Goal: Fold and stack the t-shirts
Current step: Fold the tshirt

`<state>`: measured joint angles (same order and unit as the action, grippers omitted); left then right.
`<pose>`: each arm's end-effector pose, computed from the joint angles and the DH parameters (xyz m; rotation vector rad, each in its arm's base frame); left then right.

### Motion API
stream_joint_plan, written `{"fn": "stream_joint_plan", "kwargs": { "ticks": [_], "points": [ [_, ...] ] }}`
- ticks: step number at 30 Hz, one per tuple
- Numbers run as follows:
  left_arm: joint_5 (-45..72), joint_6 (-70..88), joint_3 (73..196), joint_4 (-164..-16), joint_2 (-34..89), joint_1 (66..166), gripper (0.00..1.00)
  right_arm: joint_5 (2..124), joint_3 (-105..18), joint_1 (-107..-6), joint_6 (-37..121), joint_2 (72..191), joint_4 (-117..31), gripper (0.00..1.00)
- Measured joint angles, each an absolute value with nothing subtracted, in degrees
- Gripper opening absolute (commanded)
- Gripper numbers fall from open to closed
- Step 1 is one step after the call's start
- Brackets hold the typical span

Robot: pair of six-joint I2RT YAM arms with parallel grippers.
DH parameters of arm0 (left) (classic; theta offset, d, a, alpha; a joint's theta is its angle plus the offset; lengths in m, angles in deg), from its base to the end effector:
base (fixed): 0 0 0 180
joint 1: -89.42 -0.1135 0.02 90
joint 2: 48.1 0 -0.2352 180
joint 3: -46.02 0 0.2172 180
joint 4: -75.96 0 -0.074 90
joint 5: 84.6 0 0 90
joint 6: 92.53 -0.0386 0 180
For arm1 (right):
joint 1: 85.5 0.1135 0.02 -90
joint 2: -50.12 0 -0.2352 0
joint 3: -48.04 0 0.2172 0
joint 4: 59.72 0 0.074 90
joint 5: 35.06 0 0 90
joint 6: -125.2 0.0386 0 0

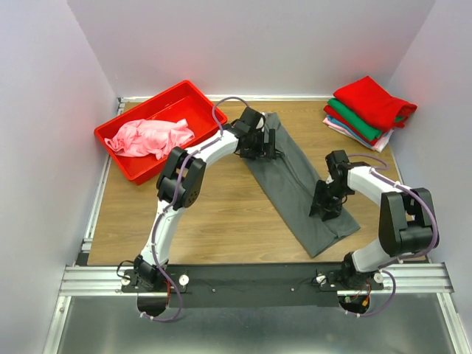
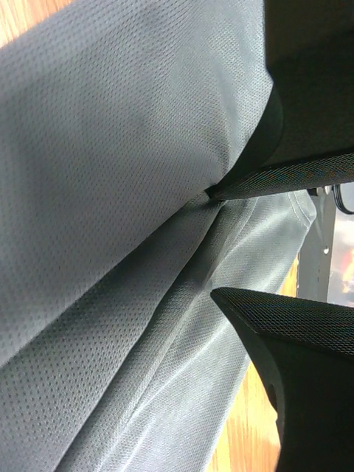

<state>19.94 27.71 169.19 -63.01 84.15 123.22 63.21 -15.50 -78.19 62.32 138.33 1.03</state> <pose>0.3802 -0.2662 0.1679 0.1990 2.5688 -0.7736 0.2165 0.0334 0.1461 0.5241 3.0533 0.2506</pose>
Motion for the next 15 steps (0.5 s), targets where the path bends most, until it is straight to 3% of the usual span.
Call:
{"fn": "stream_joint_plan", "kwargs": {
  "ticks": [15],
  "points": [
    [19.55, 24.69, 179.88, -61.0, 90.82, 120.71, 0.97, 66.97, -15.89, -71.04, 66.16, 140.08, 0.96, 0.58]
  ]
}}
